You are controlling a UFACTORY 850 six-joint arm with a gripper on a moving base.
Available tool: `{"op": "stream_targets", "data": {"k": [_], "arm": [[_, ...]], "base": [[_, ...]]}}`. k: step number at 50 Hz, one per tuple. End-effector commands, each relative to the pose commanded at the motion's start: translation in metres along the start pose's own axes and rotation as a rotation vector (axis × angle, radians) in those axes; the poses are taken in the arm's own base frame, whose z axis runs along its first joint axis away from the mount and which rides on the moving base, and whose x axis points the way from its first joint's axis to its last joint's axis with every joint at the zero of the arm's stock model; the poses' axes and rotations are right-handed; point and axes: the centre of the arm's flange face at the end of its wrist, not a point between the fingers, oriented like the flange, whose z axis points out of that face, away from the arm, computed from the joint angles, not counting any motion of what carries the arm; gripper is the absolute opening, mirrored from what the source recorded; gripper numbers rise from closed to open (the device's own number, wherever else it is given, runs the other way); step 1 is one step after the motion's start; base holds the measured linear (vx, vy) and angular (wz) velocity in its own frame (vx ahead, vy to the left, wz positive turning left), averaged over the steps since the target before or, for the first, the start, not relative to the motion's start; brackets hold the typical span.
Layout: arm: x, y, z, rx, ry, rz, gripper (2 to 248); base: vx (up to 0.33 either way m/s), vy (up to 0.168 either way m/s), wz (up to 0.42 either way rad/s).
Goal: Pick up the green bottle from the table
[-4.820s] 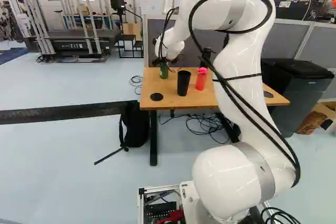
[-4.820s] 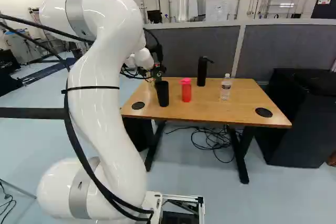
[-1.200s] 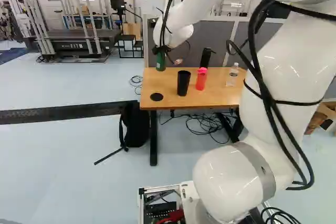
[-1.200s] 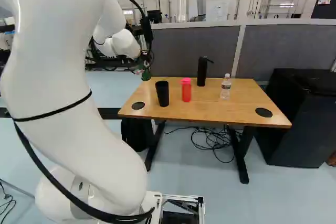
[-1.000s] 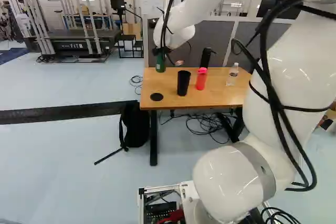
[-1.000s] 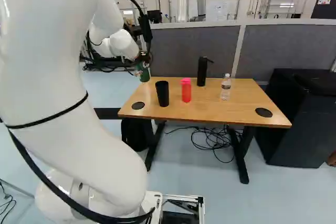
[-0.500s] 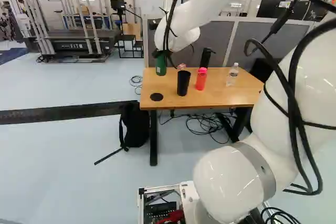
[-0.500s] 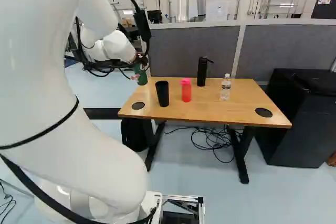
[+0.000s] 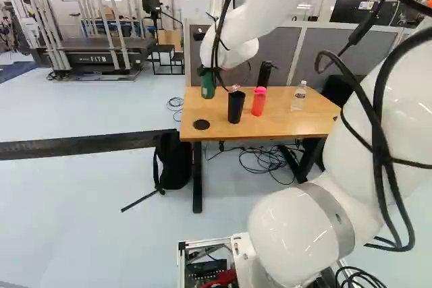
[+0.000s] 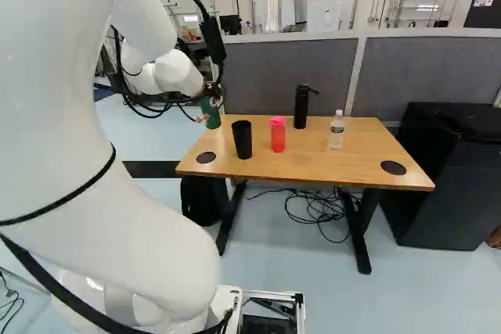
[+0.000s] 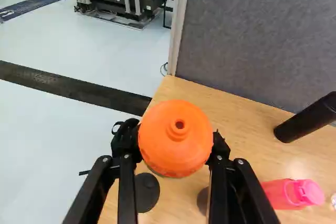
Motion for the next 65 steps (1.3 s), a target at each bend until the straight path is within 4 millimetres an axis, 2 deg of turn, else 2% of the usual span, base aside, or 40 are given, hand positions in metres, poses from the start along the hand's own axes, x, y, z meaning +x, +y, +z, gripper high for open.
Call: {"op": "stream_targets", "data": {"k": [15,30,65], "arm": [[-0.022,0.004,-0.005,-0.012,0.016,0.019,123],[-0.053,0.010,-0.013,-0.031,0.039,0.045,123],[-0.156,0.021,-0.050,-0.110,0.114,0.124,123]], "base": [[0.000,0.000,0.000],[0.000,0.000,0.000],[0.000,0.000,0.000]]}}
